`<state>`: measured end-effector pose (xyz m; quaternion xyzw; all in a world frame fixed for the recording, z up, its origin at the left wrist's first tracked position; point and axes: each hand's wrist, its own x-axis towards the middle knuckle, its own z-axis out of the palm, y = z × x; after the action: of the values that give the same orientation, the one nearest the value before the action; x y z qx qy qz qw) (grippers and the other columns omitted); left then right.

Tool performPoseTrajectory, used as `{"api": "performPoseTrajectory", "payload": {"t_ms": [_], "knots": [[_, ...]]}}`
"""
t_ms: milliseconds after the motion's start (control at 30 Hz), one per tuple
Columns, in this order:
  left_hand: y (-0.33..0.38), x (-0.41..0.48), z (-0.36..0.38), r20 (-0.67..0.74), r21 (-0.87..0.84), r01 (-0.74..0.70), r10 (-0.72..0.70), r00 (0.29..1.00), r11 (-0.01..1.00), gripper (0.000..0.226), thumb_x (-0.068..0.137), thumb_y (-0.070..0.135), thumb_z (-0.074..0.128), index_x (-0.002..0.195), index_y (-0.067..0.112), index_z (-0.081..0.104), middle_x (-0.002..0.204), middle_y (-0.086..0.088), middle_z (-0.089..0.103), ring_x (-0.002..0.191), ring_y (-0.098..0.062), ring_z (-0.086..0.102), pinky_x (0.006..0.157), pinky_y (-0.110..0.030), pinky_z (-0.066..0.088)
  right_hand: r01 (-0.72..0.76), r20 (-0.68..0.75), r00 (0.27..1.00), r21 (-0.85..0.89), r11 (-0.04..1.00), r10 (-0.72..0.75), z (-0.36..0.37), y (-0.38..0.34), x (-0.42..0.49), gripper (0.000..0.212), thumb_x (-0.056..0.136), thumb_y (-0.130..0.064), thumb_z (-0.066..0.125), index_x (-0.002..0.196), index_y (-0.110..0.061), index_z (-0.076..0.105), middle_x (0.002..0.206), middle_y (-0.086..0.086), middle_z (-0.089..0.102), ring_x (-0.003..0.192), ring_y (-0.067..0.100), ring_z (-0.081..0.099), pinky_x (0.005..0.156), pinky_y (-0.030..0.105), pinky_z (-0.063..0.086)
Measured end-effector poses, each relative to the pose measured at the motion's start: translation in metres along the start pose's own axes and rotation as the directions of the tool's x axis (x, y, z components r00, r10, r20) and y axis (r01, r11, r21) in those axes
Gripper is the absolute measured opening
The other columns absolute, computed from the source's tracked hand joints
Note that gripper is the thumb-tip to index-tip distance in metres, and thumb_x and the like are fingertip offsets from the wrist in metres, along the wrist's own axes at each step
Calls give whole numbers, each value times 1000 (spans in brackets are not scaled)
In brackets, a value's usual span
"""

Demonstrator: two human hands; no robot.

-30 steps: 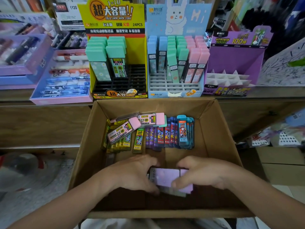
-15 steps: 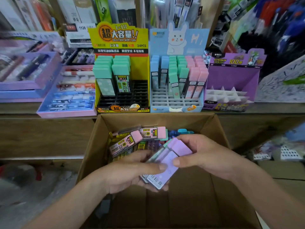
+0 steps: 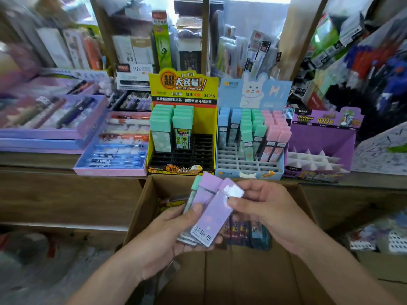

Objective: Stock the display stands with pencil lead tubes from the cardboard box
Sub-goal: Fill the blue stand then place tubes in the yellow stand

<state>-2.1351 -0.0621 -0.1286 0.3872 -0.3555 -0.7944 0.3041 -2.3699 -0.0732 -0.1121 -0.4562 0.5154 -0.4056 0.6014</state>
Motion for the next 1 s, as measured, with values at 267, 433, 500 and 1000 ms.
{"api": "performPoseTrajectory", "payload": {"t_ms": [267, 433, 500, 1000], "knots": [[12, -12, -29, -267, -19, -228, 214, 940, 974, 34, 90, 40, 72, 109, 14, 79, 113, -23, 76, 103, -35, 75, 88, -40, 63, 164, -83, 980, -185, 969, -182, 5, -45, 24, 14, 94, -22, 73, 106, -18, 77, 97, 4, 80, 83, 32, 76, 67, 32, 64], [8, -8, -34, -363, -58, -279, 240, 900, 959, 34, 85, 34, 72, 104, 8, 80, 107, -26, 76, 92, -32, 77, 74, -32, 63, 363, -83, 901, -395, 844, -426, 15, -84, 54, 8, 91, -16, 77, 95, -23, 77, 89, 0, 78, 77, 23, 77, 71, 35, 64], [7, -8, -34, -377, -68, -286, 241, 895, 956, 31, 84, 33, 73, 101, 7, 80, 106, -28, 76, 89, -33, 77, 72, -31, 63, 426, -57, 853, -499, 755, -519, 19, -98, 67, 13, 90, -11, 76, 92, -23, 76, 85, -2, 77, 76, 20, 75, 72, 30, 63], [3, -5, -44, -363, -125, -248, 188, 913, 961, 40, 78, 39, 80, 110, 14, 79, 109, -25, 76, 100, -36, 76, 76, -32, 63, 410, 38, 764, -799, 440, -644, 29, -130, 153, 15, 84, -5, 75, 91, -17, 78, 72, -14, 63, 63, 2, 51, 62, 16, 41]]}}
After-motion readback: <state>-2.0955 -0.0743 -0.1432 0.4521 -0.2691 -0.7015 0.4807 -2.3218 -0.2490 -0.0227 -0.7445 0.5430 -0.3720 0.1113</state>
